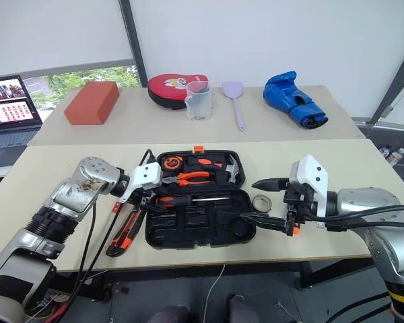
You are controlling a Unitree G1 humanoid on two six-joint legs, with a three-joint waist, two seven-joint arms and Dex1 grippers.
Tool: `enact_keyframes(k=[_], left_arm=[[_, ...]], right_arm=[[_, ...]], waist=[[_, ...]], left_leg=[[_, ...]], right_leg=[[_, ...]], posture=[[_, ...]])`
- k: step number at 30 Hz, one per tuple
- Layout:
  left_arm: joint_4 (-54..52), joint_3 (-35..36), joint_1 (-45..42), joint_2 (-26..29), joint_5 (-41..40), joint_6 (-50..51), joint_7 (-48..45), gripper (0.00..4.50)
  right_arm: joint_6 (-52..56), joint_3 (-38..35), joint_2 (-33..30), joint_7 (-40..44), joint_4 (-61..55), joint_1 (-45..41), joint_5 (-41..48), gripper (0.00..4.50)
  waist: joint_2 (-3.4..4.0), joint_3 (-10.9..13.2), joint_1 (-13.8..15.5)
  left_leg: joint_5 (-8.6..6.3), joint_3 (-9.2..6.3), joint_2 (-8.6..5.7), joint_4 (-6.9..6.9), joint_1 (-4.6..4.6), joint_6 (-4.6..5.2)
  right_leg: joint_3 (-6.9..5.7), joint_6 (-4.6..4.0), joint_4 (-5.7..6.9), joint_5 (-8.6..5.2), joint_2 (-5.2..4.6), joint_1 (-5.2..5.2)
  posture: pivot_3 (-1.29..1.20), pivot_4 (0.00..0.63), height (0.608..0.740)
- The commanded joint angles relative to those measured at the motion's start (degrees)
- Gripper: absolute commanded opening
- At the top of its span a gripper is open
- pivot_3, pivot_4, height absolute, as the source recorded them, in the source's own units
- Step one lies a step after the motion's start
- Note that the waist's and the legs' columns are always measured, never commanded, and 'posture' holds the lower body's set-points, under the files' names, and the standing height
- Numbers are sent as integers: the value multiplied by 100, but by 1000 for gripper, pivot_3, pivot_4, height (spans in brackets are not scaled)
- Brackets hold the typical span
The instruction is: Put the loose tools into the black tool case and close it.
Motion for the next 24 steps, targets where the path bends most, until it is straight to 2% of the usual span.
enact_keyframes(k=[1, 5, 8, 16, 18, 24], left_arm=[[-96, 246, -207, -30, 19, -25, 171, 4463], [-199, 418, -319, -125, -158, 309, 214, 4463], [-166, 415, -401, -203, -132, 298, 212, 3685], [291, 152, -474, -426, 217, -124, 238, 612], [428, 41, -504, -523, 330, -167, 260, 49], [990, -364, -574, -783, 994, -724, 600, 49]], right_arm=[[-122, -141, 11, -17, -31, -104, 51, 4500], [-132, -147, 10, -4, -35, -87, 54, 4500], [-178, -114, 21, 6, 0, -86, 10, 4500], [-234, -102, 34, -1, 43, -102, -48, 4500], [-228, -116, 42, -20, 35, -87, -50, 4500], [-165, -200, 55, -86, -30, 8, -14, 4500]], waist=[[0, 0, 0], [0, 0, 3], [0, 0, -10], [0, 0, -16], [0, 0, -12], [0, -2, 66]], left_leg=[[0, 0, 0, 2, 0, 0], [0, 0, 0, 4, 0, 0], [0, 0, 0, 3, 0, 1], [0, 0, 0, 3, -3, 2], [0, 0, 0, 3, -3, 2], [0, 0, -2, 8, 1, 2]], right_leg=[[1, 1, 1, 1, 0, 1], [2, 1, 3, 2, 0, 1], [2, 1, 3, 2, 1, 0], [1, 1, 0, 2, 1, -2], [1, 1, 0, 2, 0, -1], [2, 4, 0, 4, -2, 8]], posture=[[0, 150, 740], [0, 150, 740], [0, 150, 740], [0, 150, 740], [0, 150, 740], [0, 150, 740]])
